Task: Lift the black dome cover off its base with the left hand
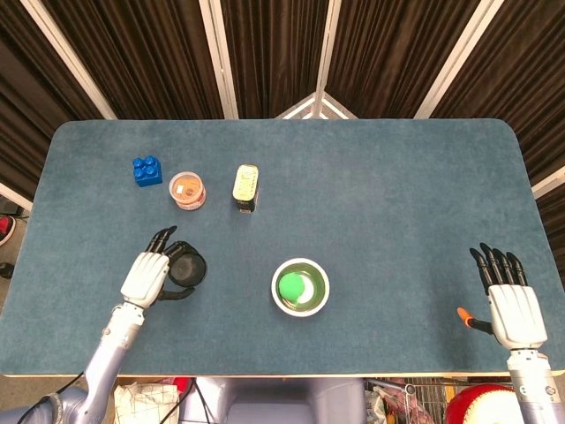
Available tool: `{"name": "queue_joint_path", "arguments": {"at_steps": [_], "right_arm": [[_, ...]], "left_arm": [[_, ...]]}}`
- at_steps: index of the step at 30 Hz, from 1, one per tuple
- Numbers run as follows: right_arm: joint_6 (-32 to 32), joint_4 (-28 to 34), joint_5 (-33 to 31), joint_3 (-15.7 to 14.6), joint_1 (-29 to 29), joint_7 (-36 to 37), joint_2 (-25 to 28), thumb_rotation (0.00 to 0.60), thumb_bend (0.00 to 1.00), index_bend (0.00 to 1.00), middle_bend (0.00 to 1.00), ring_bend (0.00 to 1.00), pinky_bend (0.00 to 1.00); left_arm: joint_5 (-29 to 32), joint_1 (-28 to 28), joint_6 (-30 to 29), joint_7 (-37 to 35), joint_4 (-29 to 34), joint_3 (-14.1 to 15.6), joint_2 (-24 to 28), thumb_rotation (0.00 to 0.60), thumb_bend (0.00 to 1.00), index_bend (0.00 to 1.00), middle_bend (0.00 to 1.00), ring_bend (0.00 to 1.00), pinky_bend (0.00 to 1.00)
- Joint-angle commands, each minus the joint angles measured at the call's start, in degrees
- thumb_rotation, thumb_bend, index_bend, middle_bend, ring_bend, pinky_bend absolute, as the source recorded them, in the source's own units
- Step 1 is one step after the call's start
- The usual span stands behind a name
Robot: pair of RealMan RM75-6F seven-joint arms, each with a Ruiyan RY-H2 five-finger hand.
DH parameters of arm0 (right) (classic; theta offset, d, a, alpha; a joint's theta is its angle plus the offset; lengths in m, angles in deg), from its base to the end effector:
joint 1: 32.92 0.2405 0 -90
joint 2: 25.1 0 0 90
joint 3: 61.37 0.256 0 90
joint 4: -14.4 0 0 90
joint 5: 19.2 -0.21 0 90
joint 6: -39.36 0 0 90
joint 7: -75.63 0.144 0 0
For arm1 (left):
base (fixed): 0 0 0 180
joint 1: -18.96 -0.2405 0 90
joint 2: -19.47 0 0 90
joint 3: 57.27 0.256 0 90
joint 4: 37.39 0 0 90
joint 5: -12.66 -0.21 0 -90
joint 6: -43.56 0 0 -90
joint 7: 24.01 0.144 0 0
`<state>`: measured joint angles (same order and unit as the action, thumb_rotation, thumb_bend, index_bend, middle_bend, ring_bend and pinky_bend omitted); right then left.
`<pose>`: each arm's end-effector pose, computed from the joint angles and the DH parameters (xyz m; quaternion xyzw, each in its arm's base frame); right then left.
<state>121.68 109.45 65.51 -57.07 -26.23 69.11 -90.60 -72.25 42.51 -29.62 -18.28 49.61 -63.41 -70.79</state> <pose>-0.2963 -0.1948 0.1452 0.6096 -0.3773 0.3768 0.5866 -0.1917 0.2617 0.0047 -0.6507 -0.4090 -0.4895 0.4120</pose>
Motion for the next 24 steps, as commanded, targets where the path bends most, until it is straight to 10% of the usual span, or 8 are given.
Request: {"name": "queue_joint_path", "arguments": {"at_steps": [1,8,13,16,24], "right_arm": [[0.09,0.31,0.30,-0.39,-0.16,-0.46,-0.15,0.600,0.18,0.03,0.00,0.02,0.00],[0.38,-0.13,0.61,-0.99,-0.62,-0.35,-0.25,0.600,0.18,0.03,0.00,0.02,0.00],[0.66,-0.80,1.07,-1.19,-0.77,0.33,-0.37,0.600,0.18,0.03,0.00,0.02,0.00],[0.46,-0.83,1.14,-1.07,-0.52,0.15,-0.71,0.600,0.18,0.03,0.00,0.02,0.00],[0.23,-0.45,0.60,-0.89,-0.39,-0.98,-1.09,0.600,0.18,0.03,0.00,0.02,0.00]], "left_arm": [[-7.46,-1.11,-7.29,12.91,2.53,0.97,2.22,0.600,0.35,0.39,0.36,0.00,0.00],[-16.80,-0.80,-13.91,27.45,-6.09,0.93,-0.21,0.600,0.35,0.39,0.38,0.00,0.00],[-15.40,-0.91,-13.34,25.18,-7.04,0.88,-0.94,0.600,0.35,0.41,0.41,0.00,0.00],[-10.95,-0.89,-9.46,14.23,-2.31,1.68,0.33,0.600,0.39,0.43,0.41,0.00,0.00],[-0.23,4.43,12.72,-44.31,17.37,2.73,15.05,0.600,0.44,0.45,0.42,0.00,0.00]]}}
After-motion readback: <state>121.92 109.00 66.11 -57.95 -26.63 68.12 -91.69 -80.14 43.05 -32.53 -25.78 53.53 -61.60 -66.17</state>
